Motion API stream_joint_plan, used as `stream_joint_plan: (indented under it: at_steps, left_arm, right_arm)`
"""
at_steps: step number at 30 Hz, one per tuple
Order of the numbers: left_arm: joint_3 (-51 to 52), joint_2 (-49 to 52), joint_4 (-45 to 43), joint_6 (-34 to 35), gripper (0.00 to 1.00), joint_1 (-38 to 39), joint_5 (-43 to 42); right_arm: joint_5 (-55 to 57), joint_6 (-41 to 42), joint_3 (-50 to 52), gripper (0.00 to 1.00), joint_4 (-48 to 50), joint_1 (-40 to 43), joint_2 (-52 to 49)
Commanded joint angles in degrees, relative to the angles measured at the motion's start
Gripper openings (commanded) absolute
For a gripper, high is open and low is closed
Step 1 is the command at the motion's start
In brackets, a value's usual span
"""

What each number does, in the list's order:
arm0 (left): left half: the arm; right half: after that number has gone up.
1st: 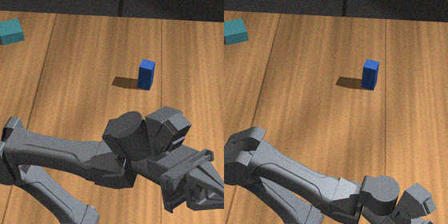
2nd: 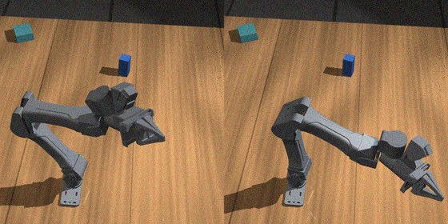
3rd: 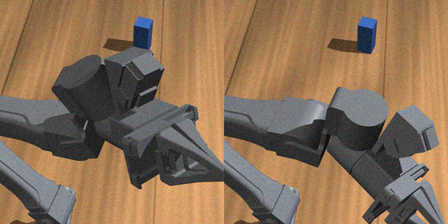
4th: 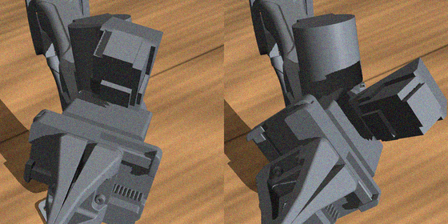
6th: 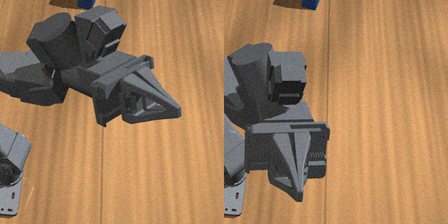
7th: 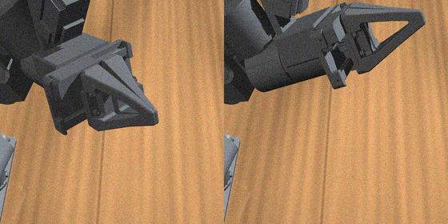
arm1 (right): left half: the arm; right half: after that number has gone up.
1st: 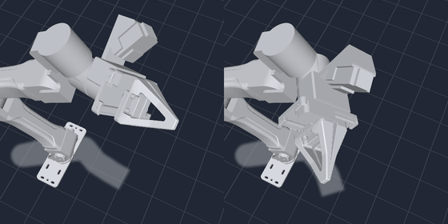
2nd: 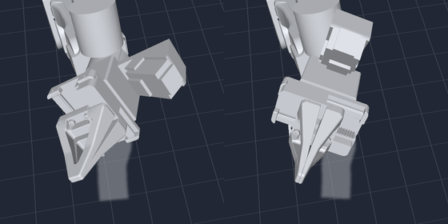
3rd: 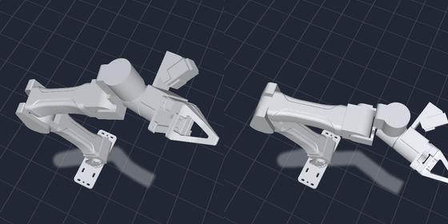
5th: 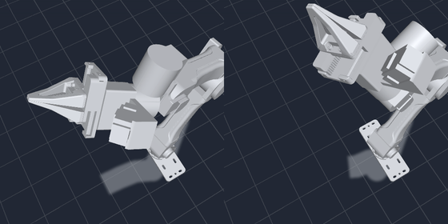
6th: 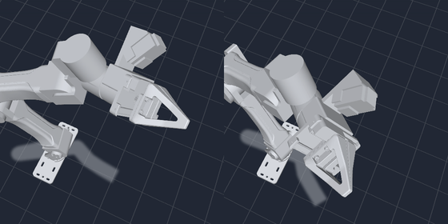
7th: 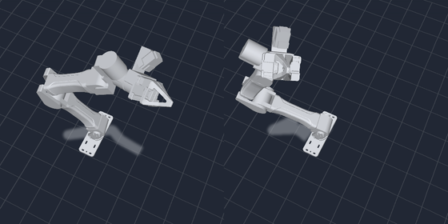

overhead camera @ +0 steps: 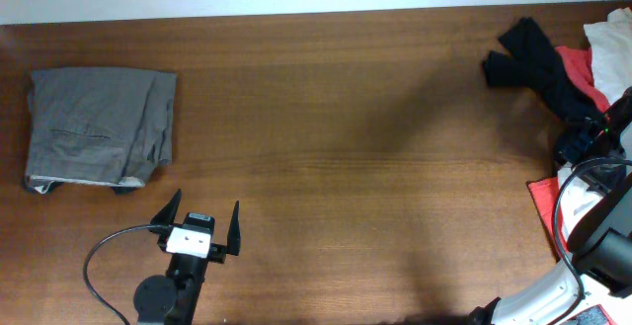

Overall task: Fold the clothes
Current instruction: 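Grasp the white T-shirt in the pile with the right gripper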

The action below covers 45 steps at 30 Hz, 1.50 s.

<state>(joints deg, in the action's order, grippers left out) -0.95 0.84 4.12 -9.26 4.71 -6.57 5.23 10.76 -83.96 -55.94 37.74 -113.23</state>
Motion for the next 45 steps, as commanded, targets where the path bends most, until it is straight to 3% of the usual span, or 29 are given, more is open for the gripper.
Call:
stream_joint_plan:
  at_steps: [1, 18, 23, 32, 40, 45]
  left_arm:
    - [0.4, -0.5, 0.0, -0.7, 0.99, 0.2, 0.4]
    - [0.4, -0.5, 0.0, -0.7, 0.99, 0.2, 0.4]
    - [0.4, -0.5, 0.0, -0.7, 0.99, 0.2, 0.4]
    - [0.4, -0.5, 0.0, -0.7, 1.0, 0.2, 0.4]
    - [0.4, -0.5, 0.0, -0.7, 1.0, 0.2, 0.4]
    - [0.4, -0.5, 0.0, -0.7, 0.99, 0.2, 0.4]
  right_arm:
    - [-0.3, 0.4, 2.2, 0.69, 1.2, 0.2, -0.5]
    - [-0.1, 0.4, 4.0, 0.68, 3.4, 0.2, -0.5]
    - [-0.1, 0.4, 4.4, 0.55, 3.9, 0.2, -0.6]
    - [-0.1, 0.4, 6.4, 0.54, 6.4, 0.2, -0.6]
    - [-1.1, 0.4, 5.2, 0.04, 4.5, 0.2, -0.6]
    - [-1.6, 0.4, -2.3, 0.04, -3.6, 0.2, -0.6]
